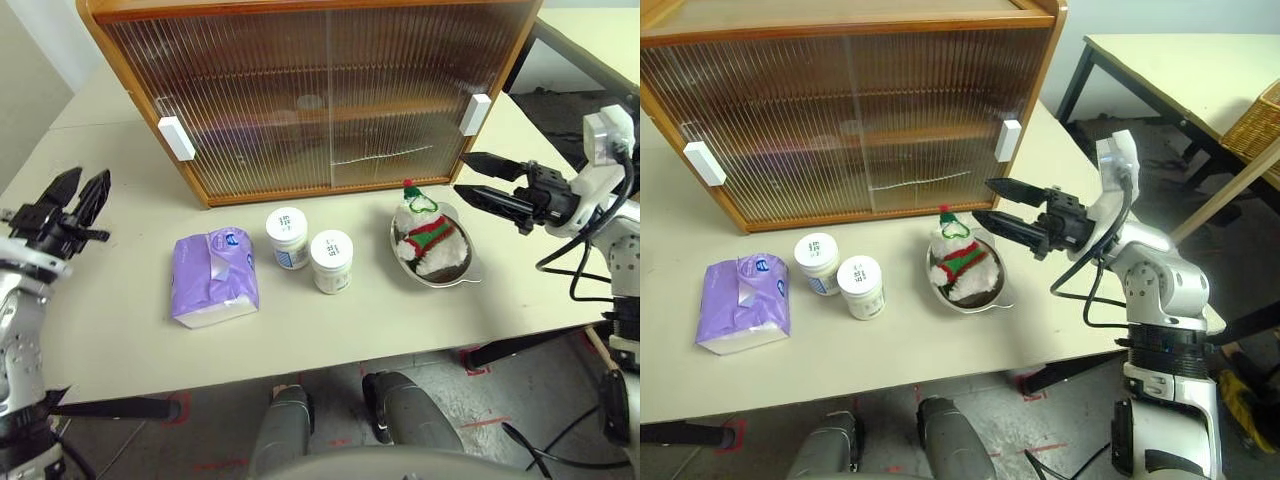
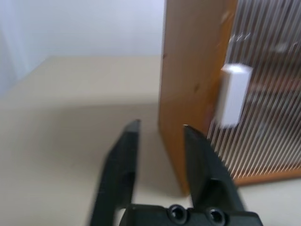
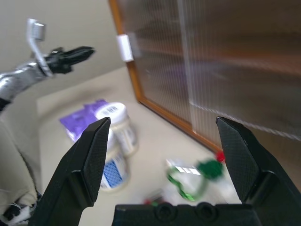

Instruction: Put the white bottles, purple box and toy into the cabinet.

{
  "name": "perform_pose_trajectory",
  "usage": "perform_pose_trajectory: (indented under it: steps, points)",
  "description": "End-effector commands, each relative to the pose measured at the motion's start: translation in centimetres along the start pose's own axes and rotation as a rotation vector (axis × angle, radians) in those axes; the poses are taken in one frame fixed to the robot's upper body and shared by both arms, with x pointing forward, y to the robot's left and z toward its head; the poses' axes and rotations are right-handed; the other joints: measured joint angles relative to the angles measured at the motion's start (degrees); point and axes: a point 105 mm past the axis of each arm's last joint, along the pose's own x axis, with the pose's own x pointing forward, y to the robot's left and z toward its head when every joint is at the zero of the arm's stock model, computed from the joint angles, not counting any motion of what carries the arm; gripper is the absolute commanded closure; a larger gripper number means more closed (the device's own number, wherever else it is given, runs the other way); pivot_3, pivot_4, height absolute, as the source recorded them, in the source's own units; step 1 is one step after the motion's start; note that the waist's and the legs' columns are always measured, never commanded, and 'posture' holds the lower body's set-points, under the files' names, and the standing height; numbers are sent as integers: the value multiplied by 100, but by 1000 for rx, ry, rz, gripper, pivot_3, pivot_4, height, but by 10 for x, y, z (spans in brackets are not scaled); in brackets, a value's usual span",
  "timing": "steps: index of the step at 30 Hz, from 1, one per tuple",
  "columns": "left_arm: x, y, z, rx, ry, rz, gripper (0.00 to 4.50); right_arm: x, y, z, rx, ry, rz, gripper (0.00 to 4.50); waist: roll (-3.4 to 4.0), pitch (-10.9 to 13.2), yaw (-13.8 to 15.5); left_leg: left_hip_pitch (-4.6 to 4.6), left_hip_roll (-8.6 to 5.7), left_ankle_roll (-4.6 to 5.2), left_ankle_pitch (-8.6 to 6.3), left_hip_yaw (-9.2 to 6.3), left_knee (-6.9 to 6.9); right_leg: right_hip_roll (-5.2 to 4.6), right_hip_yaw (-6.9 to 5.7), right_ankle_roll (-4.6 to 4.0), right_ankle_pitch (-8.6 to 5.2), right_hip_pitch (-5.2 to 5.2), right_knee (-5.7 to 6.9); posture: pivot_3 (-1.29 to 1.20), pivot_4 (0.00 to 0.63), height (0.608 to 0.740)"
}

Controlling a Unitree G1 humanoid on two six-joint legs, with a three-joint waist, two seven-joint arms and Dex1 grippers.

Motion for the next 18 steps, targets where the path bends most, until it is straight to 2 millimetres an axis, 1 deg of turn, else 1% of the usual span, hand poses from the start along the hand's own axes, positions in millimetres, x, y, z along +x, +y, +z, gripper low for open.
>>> perform_pose_trajectory:
  steps: [1, 3, 5, 7, 13, 18]
  points:
    - [13, -12, -2, 19, 29, -37, 3735, 13, 13, 4, 1, 7, 55, 0, -3, -3, -8, -1, -1, 0, 0, 0, 3, 1, 0, 0, 1, 0, 0, -138, 102, 740]
    - [22, -22, -1, 8, 18, -66, 4460, 15, 14, 4, -6, 10, 59, 0, -8, -8, -15, -3, -1, 1, -1, 0, 12, 0, 0, -3, 4, 2, 0, -147, 98, 740]
    - [28, -31, 0, -3, 8, -95, 4491, 14, 13, 3, -9, 12, 56, 0, -9, -10, -14, -7, -1, 5, -3, 0, 23, 0, -1, -10, 11, 2, 0, -153, 96, 740]
    - [33, -37, 0, -5, 3, -114, 4491, 11, 13, 0, -9, 25, 58, 0, -10, -12, -14, -13, -1, 11, -7, 0, 35, -2, 0, -40, 33, 2, 0, -158, 94, 740]
    - [44, -39, -1, 17, 1, -116, 4491, 11, 15, -3, -3, 24, 64, 0, -10, -18, -31, -15, -27, 15, -10, 11, 42, 0, -1, -40, 37, 1, 0, -176, 89, 740]
    - [49, -42, -4, 36, 10, -137, 4491, 11, 15, -4, -4, 20, 67, 0, -11, -25, -63, -14, -29, 16, -9, 23, 49, 1, 0, -26, 44, 1, 0, -182, 83, 740]
